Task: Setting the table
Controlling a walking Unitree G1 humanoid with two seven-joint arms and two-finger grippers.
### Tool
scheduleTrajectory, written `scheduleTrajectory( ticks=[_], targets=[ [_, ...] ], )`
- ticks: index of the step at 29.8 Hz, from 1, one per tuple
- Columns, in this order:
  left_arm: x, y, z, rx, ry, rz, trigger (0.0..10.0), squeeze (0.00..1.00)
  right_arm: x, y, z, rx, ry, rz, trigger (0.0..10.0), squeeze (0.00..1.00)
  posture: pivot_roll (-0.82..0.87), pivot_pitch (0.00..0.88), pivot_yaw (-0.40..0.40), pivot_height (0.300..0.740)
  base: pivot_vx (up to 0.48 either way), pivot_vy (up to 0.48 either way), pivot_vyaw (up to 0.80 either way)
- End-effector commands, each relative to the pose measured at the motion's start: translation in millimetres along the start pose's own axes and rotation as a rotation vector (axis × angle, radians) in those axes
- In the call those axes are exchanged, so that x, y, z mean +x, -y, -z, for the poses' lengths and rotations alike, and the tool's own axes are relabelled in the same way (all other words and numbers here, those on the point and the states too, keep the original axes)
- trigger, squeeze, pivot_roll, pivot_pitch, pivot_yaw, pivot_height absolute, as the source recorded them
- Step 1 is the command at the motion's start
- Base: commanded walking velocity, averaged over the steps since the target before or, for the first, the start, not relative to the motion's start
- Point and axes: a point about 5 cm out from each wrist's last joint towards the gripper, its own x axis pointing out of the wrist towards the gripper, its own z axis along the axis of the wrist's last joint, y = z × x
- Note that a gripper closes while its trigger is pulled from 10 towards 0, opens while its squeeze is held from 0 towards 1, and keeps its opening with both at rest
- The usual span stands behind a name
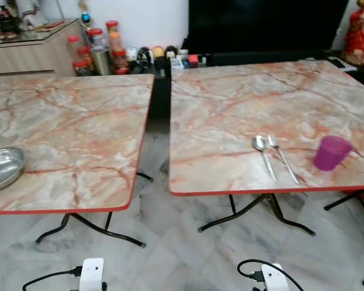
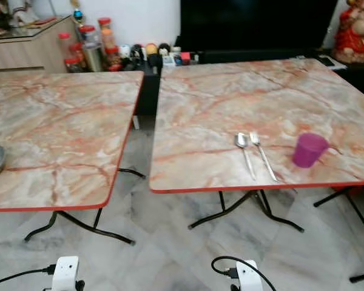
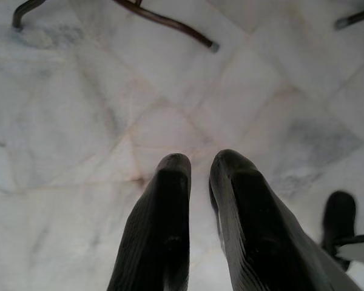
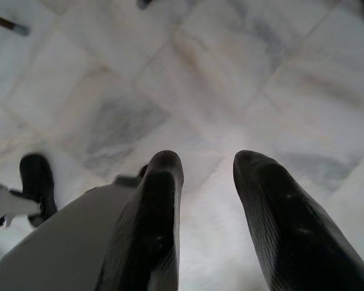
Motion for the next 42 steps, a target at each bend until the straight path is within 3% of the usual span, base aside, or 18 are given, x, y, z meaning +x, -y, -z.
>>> scheduleTrajectory(
  ticks=[1,33,42],
  targets=[
    [-0.3,-9.0,0,0.012,-0.006,-0.022,10.0,0.00,2.0,-5.2,-9,-0.001,0.024,-0.015,10.0,0.00,-0.02,0.000,0.021,0.740,0.000,-0.349,0.00],
    [-0.1,-4.6,1,-0.026,-0.008,-0.038,10.0,0.00,2.4,1.2,-20,-0.030,0.044,-0.015,10.0,0.00,-0.03,0.000,-0.006,0.740,0.000,-0.347,0.00],
    [-1.1,-6.9,4,-0.029,-0.016,-0.045,10.0,0.00,2.4,2.1,-21,-0.121,0.035,-0.027,10.0,0.00,-0.03,0.000,-0.009,0.740,0.107,-0.343,0.36]
  ],
)
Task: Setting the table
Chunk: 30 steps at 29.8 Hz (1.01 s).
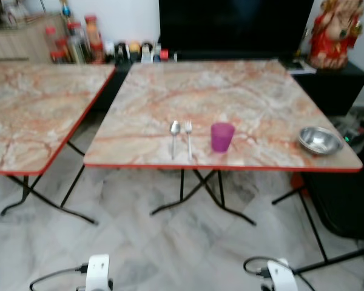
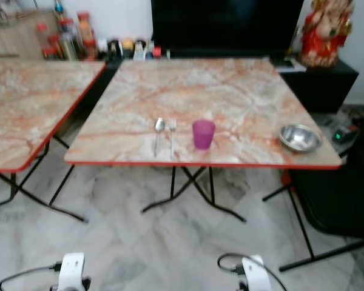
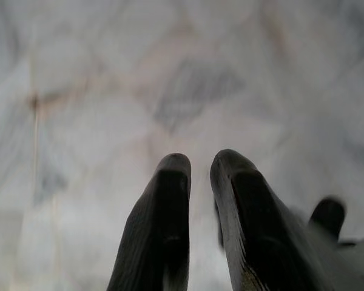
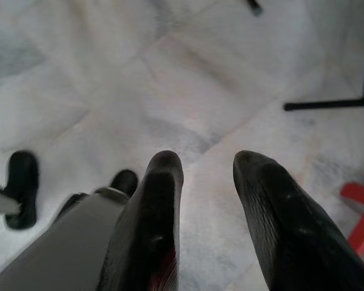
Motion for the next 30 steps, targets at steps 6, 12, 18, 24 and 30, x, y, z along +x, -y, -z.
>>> scheduleTrajectory(
  ticks=[6,12,18,24,30],
  targets=[
    [-0.4,0.7,2.4,-0.009,-0.009,-0.001,10.0,0.00,0.0,1.3,-1.9,0.021,0.010,0.002,10.0,0.00,-0.03,0.000,-0.007,0.740,0.244,-0.340,0.08],
    [-0.3,-0.3,1.2,-0.008,-0.004,-0.005,10.0,0.00,0.0,1.3,-2.8,-0.006,0.015,-0.004,10.0,0.00,-0.03,0.000,-0.009,0.740,0.247,-0.337,0.14],
    [0.0,0.1,0.0,-0.009,0.000,-0.006,10.0,0.00,-0.1,2.9,-2.3,-0.018,0.006,0.013,10.0,0.00,-0.03,0.000,-0.010,0.740,0.251,-0.337,0.60],
    [-0.1,1.0,-0.1,-0.013,0.004,0.001,10.0,0.00,-0.3,3.7,-0.7,0.025,0.003,0.031,10.0,0.00,-0.03,0.000,-0.010,0.740,0.251,-0.338,0.00],
    [-0.3,2.7,0.6,-0.015,0.004,0.011,10.0,0.00,-0.5,4.3,0.6,0.072,0.006,0.058,10.0,0.00,-0.03,0.000,-0.010,0.740,0.252,-0.336,0.00]
  ],
)
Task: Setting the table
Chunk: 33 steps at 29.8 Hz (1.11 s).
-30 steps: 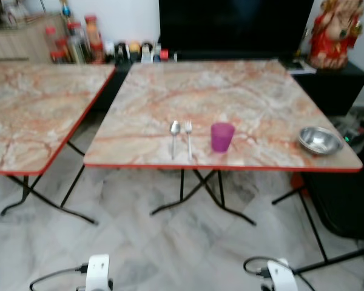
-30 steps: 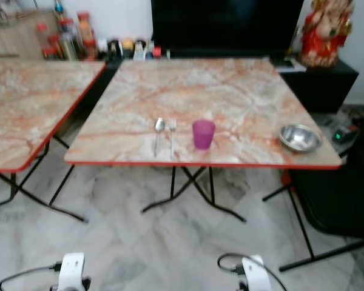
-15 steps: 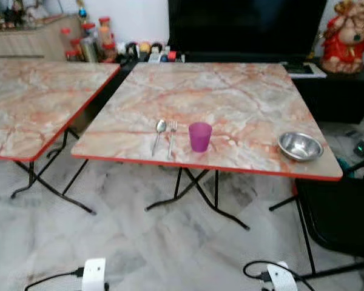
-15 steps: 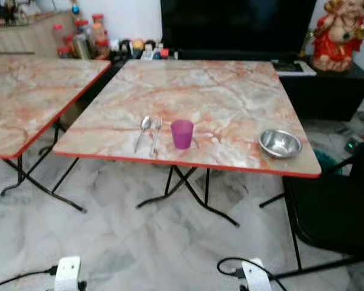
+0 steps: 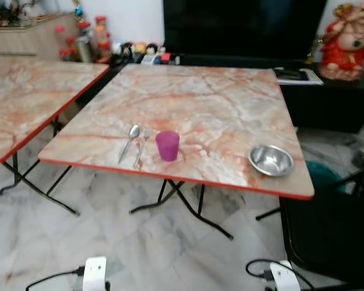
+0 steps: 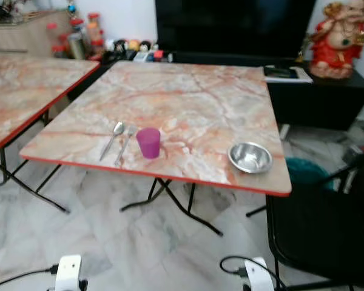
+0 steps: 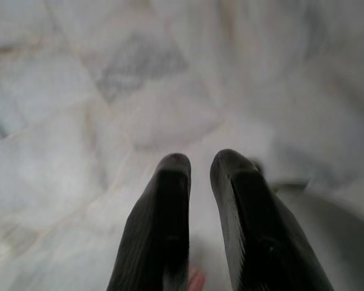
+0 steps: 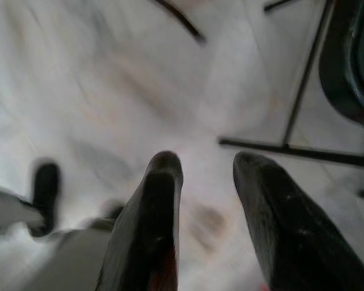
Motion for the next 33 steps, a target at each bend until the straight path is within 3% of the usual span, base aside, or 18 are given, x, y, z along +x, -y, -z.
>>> scheduleTrajectory(
  ticks=[1,4,14,33],
  targets=[
    [2.2,8.4,-11.8,-0.005,0.037,0.025,10.0,0.00,-3.4,12.4,10.8,0.027,-0.028,0.039,10.0,0.00,-0.03,0.000,-0.010,0.740,0.247,-0.337,0.00],
    [2.3,8.9,-12.6,0.001,0.040,0.031,10.0,0.00,-3.4,11.8,12.5,0.068,-0.037,0.041,10.0,0.00,-0.03,0.000,-0.012,0.740,0.250,-0.336,-0.49],
    [2.3,8.8,-12.9,-0.008,0.040,0.039,10.0,0.00,-3.0,11.2,12.1,0.049,-0.049,0.048,10.0,0.00,-0.02,0.000,-0.007,0.740,0.125,-0.226,-0.69],
    [2.5,10.8,-15.0,-0.008,0.049,0.050,10.0,0.00,-3.0,10.6,12.2,0.067,-0.045,0.043,10.0,0.00,-0.02,0.000,-0.011,0.740,0.000,0.000,-0.15]
  ],
)
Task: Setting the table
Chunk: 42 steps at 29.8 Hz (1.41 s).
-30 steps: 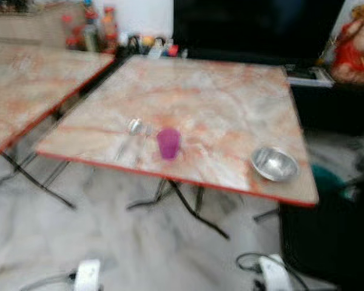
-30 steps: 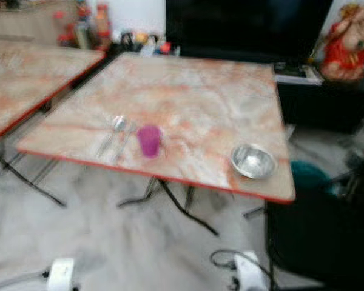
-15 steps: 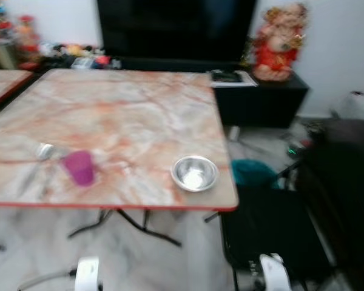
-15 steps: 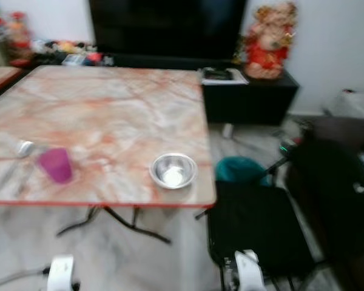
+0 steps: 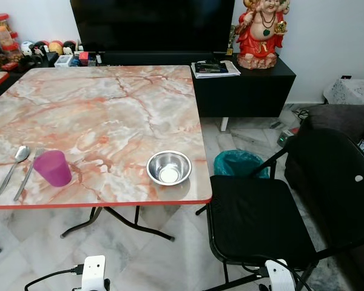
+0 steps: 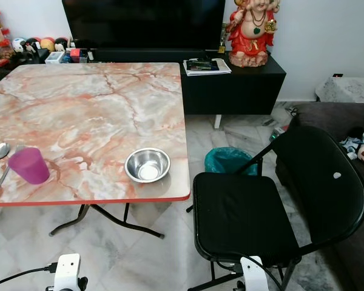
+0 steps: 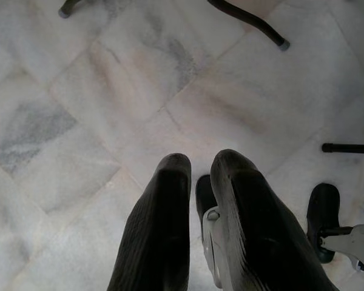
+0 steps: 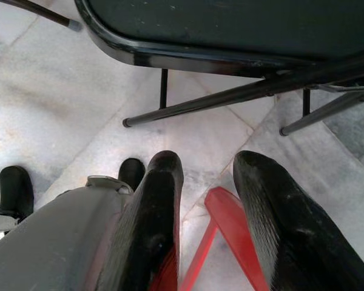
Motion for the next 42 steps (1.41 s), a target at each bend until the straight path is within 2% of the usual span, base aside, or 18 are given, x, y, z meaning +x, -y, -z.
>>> scheduleTrajectory(
  ticks=[1,8,18,21,28,42],
  targets=[
    [-0.1,-1.6,0.1,0.002,0.001,-0.001,10.0,0.00,0.2,-0.2,-2.2,0.018,0.011,-0.001,10.0,0.00,-0.02,0.000,-0.011,0.740,0.000,0.000,0.00],
    [0.6,2.9,-2.8,0.006,0.010,0.016,10.0,0.00,0.2,0.0,-2.0,0.023,0.011,0.000,10.0,0.00,-0.02,0.000,-0.009,0.740,0.000,0.000,0.00],
    [0.4,7.8,-1.3,0.007,0.007,0.026,10.0,0.00,0.2,-0.3,-1.6,0.018,0.004,-0.008,10.0,0.00,-0.02,0.000,-0.010,0.740,0.000,0.000,-0.76],
    [0.1,6.2,-0.4,0.000,0.008,0.019,10.0,0.00,0.2,-0.5,-2.5,0.014,0.015,-0.011,10.0,0.00,-0.02,0.000,-0.010,0.740,0.000,0.000,0.00],
    [-0.3,5.5,2.5,0.040,-0.006,0.012,10.0,0.00,0.1,-0.6,-2.5,0.012,0.016,-0.019,10.0,0.00,-0.02,0.000,-0.011,0.740,0.000,0.000,0.00],
    [-0.6,3.5,3.7,0.038,-0.011,0.004,10.0,0.00,0.0,-0.2,-2.0,0.009,0.012,-0.022,10.0,0.00,-0.02,0.000,-0.012,0.740,0.000,-0.018,0.00]
  ],
)
